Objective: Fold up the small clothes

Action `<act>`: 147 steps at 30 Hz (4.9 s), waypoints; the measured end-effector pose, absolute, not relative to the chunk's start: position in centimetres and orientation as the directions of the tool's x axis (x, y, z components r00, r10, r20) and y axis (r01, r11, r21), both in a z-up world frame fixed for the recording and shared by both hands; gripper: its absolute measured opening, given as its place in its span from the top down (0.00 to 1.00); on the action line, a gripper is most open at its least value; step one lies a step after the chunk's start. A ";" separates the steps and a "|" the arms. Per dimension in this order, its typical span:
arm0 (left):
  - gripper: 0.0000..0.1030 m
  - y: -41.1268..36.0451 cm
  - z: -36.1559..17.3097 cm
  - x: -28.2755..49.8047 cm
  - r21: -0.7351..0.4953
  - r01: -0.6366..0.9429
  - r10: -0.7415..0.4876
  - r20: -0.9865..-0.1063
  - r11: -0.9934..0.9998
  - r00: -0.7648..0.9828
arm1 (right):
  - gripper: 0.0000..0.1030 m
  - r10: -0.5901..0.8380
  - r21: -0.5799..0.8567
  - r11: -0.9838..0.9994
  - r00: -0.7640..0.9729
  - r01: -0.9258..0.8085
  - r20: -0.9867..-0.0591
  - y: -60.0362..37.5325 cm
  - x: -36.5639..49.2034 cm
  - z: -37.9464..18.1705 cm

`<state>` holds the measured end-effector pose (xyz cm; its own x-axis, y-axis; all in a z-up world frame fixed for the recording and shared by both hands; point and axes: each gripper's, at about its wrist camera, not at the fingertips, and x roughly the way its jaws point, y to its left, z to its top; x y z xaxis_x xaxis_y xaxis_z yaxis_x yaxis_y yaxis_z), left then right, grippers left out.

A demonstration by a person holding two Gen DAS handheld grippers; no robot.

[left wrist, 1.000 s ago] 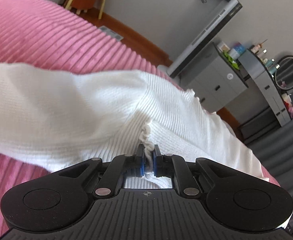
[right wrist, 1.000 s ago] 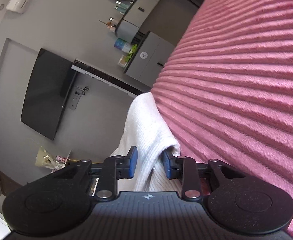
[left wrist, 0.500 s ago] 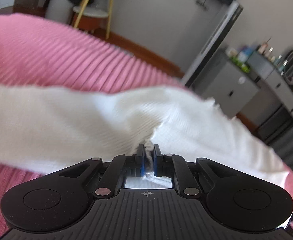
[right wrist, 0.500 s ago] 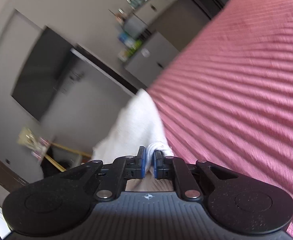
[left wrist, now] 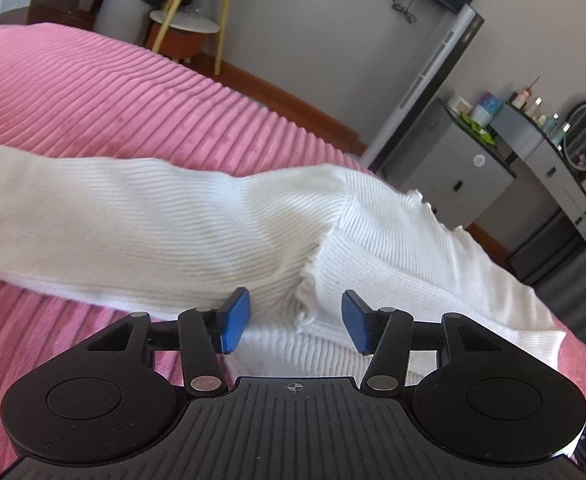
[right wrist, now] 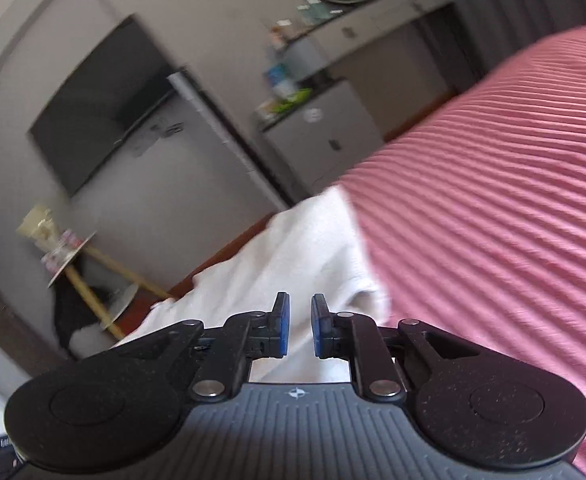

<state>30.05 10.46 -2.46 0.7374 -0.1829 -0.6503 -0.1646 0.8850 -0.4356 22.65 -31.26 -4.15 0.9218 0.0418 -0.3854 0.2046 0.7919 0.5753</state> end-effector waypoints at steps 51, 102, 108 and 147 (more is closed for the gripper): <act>0.91 7.7 4.8 27.5 -0.276 0.020 -0.145 -0.441 0.961 0.886 | 0.82 0.155 0.622 0.762 0.882 0.179 -0.444 -29.7 22.4 -5.8; 0.22 6.8 -3.9 20.3 -0.245 -0.115 -0.069 -0.631 0.963 0.773 | 0.84 0.222 0.480 0.871 0.785 0.107 -0.579 -28.7 29.2 -4.1; 0.21 6.7 -3.9 20.2 -0.245 -0.111 -0.071 -0.628 0.963 0.775 | 0.71 0.347 0.641 0.764 0.792 0.072 -0.503 -30.2 29.5 -5.8; 0.20 6.5 -3.4 20.2 -0.229 -0.122 -0.049 -0.621 0.966 0.782 | 0.80 -0.037 0.255 0.942 0.822 0.219 -0.568 -32.3 29.3 -5.9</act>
